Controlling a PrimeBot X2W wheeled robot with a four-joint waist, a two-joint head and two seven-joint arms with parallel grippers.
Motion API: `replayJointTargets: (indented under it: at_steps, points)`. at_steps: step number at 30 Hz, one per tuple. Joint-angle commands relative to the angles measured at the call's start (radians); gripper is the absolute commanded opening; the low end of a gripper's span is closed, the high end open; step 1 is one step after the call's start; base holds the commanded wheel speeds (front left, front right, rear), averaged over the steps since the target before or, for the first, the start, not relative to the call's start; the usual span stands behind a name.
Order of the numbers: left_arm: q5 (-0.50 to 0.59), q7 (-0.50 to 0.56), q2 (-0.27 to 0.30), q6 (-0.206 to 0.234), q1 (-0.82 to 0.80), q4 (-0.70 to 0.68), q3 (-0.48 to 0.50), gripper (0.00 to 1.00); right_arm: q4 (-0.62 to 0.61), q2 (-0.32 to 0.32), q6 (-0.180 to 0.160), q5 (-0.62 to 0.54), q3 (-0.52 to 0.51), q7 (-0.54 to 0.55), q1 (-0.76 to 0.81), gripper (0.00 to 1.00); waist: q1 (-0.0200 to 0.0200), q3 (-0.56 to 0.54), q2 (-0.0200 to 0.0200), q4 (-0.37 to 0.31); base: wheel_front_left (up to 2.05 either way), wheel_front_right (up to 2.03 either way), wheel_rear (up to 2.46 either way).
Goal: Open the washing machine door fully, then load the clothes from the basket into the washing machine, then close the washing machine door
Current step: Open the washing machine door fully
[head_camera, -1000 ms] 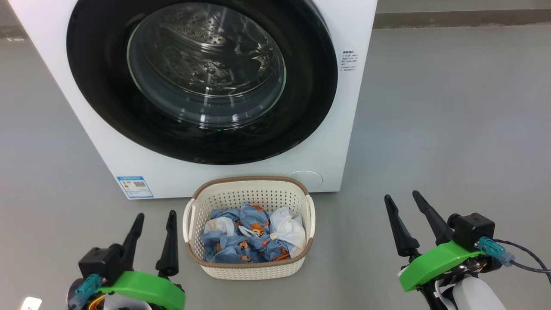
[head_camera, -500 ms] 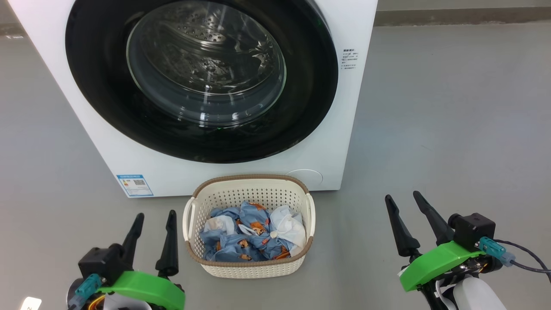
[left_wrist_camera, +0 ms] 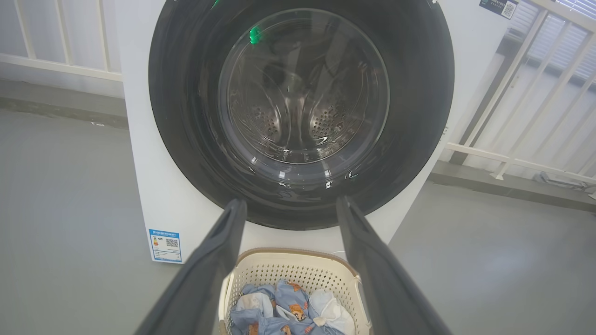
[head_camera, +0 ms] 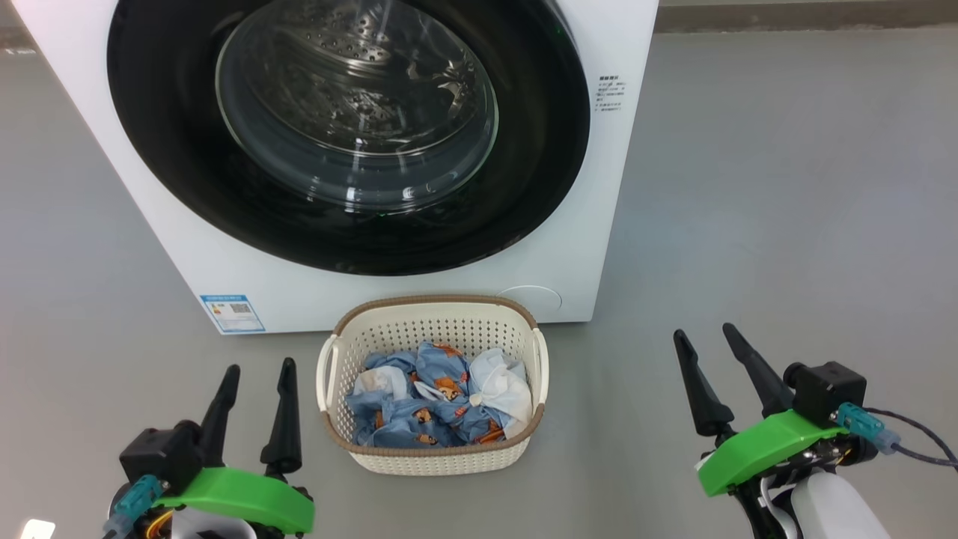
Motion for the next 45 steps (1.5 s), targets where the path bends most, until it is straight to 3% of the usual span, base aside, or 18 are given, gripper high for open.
replayJointTargets:
  at_steps: [1, 15, 16, 17, 19, 20, 34, 45]
  points:
    - [0.006, -0.014, 0.014, 0.007, -0.043, -0.031, 0.032, 1.00, -0.020, -0.006, -0.001, 0.007, 0.018, -0.012, -0.044, 1.00, 0.0000, 0.009, 0.0000, 0.000, 0.00, 0.00, 0.00]
    - [0.022, -0.014, 0.014, 0.007, -0.080, -0.037, 0.028, 1.00, 0.000, -0.060, -0.001, 0.035, -0.020, -0.012, -0.170, 1.00, 0.0000, 0.102, 0.0000, 0.018, 0.00, 0.00, 0.00]
    - [0.021, -0.014, 0.014, 0.006, -0.084, -0.039, 0.029, 1.00, 0.000, -0.064, -0.001, 0.042, -0.027, -0.012, -0.181, 0.89, 0.0000, 0.109, 0.0000, 0.021, 0.00, 0.00, 0.00]
    - [0.021, -0.014, 0.014, 0.005, -0.088, -0.042, 0.030, 1.00, 0.001, -0.070, -0.001, 0.048, -0.030, -0.012, -0.191, 0.62, 0.0000, 0.118, 0.0000, 0.023, 0.00, 0.00, 0.00]
    - [0.023, -0.014, 0.014, 0.004, -0.096, -0.049, 0.035, 1.00, 0.009, -0.079, -0.001, 0.066, -0.042, -0.011, -0.214, 0.28, 0.0000, 0.137, 0.0000, 0.027, 0.00, 0.00, 0.00]
    - [0.025, -0.014, 0.014, 0.003, -0.099, -0.051, 0.037, 1.00, 0.016, -0.078, -0.001, 0.081, -0.061, -0.010, -0.227, 0.00, 0.0000, 0.145, 0.0000, 0.028, 0.00, 0.00, 0.00]
    - [0.036, -0.014, 0.016, -0.002, -0.140, -0.060, 0.053, 1.00, 0.015, -0.109, -0.001, 0.354, -0.132, 0.079, -0.397, 0.00, 0.0000, 0.251, 0.0000, 0.060, 0.00, 0.00, 0.00]
    - [0.033, -0.014, 0.024, -0.003, -0.169, -0.102, 0.063, 1.00, 0.032, -0.157, -0.001, 0.688, -0.186, 0.218, -0.570, 0.00, 0.0000, 0.333, 0.0000, 0.079, 0.00, 0.00, 0.00]
